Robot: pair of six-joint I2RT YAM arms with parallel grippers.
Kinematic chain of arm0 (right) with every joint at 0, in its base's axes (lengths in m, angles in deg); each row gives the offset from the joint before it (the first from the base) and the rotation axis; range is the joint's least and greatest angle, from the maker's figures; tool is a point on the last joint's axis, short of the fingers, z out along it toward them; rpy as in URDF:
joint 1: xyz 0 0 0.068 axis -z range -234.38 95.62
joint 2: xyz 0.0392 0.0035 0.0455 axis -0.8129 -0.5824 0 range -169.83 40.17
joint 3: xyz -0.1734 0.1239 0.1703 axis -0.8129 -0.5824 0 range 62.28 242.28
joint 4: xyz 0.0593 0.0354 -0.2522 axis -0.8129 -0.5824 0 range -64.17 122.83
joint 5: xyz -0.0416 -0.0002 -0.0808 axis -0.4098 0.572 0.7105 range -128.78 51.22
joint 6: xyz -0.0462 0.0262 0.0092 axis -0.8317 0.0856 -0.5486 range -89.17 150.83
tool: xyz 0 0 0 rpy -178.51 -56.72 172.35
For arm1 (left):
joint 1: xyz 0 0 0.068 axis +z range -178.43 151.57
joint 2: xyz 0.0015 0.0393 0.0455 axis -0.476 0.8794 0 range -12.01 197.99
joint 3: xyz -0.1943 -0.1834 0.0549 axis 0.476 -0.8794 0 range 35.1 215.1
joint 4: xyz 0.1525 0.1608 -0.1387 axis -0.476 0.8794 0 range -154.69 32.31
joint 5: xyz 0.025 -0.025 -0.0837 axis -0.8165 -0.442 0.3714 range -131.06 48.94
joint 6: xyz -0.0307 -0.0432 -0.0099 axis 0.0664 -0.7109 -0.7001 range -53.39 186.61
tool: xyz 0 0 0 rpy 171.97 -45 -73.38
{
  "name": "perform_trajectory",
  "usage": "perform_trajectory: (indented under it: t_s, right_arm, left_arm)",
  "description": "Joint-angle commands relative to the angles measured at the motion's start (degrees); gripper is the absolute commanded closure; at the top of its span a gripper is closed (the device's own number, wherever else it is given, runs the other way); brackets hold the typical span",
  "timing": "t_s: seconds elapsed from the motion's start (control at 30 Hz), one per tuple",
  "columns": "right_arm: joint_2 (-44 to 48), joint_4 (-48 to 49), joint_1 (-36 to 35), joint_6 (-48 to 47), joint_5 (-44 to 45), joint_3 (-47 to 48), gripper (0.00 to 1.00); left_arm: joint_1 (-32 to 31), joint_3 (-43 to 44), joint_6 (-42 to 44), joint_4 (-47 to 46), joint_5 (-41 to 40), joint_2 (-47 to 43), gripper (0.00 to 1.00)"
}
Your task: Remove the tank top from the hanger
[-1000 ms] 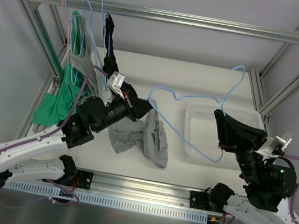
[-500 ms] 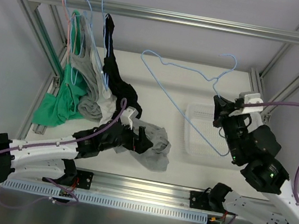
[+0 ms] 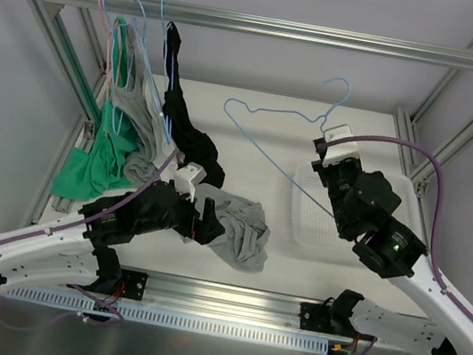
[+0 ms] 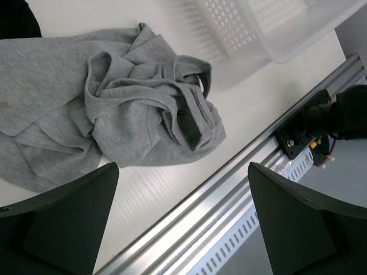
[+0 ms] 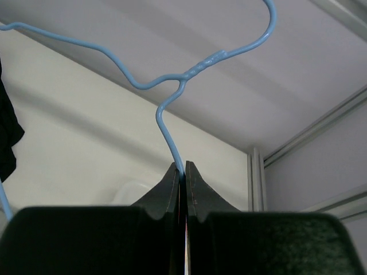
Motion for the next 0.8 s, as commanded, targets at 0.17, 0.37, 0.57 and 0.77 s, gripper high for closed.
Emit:
perform_trajectory:
  t_s: [0.17, 0.37, 0.57, 0.77]
  right_arm:
    - [-0.3, 15.3, -0.1, -20.1, -7.3, 2.5, 1.00]
    - [-8.3, 15.6, 0.0, -32.5, -5.2, 9.4, 1.00]
    - [-15.9, 16.2, 2.7, -38.6, -4.6, 16.8, 1.00]
    - [-21.0, 15.2, 5.7, -38.4, -5.9, 23.0, 1.00]
  left_arm:
    - [-0.5, 12.2, 1.7, 21.1, -4.8, -3.8, 0.01]
    - [-0.5, 22.5, 3.5, 35.5, -13.1, 2.8, 0.01]
    - [-0.5, 25.1, 7.9, 39.3, -15.2, 3.6, 0.01]
    - [-0.5, 21.5, 7.8, 38.7, -17.7, 0.3, 0.01]
